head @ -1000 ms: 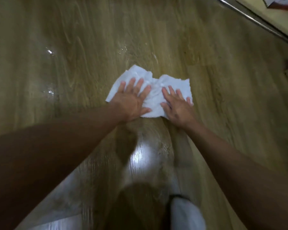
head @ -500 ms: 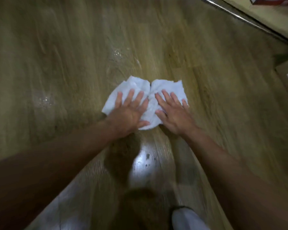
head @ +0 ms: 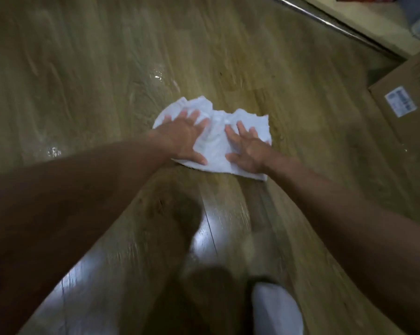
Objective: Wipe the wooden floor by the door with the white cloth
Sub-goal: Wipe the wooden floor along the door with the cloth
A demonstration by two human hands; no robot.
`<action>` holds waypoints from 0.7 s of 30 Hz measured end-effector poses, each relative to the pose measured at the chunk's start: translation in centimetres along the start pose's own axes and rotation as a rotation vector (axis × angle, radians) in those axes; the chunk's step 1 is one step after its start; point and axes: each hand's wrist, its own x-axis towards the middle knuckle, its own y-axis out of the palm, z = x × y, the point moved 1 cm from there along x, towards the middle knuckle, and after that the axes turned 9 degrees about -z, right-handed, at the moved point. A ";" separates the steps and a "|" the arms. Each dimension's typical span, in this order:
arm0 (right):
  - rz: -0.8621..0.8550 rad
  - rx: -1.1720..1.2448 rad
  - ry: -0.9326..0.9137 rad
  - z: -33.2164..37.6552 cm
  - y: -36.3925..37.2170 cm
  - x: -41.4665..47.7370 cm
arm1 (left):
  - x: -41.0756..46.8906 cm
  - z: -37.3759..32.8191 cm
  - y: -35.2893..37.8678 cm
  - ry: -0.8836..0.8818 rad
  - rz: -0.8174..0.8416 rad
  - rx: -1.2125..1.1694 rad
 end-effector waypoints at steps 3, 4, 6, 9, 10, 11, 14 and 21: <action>0.030 -0.056 -0.072 0.2 -0.4 0.7 | 0.5 0.7 0.0 -0.095 0.056 0.033; 0.002 -0.053 -0.103 0.1 0.0 0.0 | 0.6 0.4 0.2 -0.105 0.068 0.040; -0.103 0.006 -0.154 -1.0 1.3 -2.2 | 0.9 -0.7 0.4 -0.113 0.075 0.016; -0.206 0.098 -0.147 -4.4 2.5 -4.3 | 1.6 -3.8 0.6 -0.036 0.077 0.037; -0.215 0.100 -0.118 -5.4 2.2 -4.1 | 2.0 -5.1 0.7 -0.012 0.087 0.030; -0.218 0.096 -0.079 -6.0 1.8 -3.3 | 2.7 -5.8 0.7 -0.009 0.089 0.009; -0.217 0.076 0.057 -5.3 0.6 0.8 | 5.6 -5.1 -0.4 -0.082 0.050 -0.055; -0.343 0.053 -0.026 -7.3 1.6 0.0 | 10.0 -4.9 -2.6 -0.143 0.103 0.011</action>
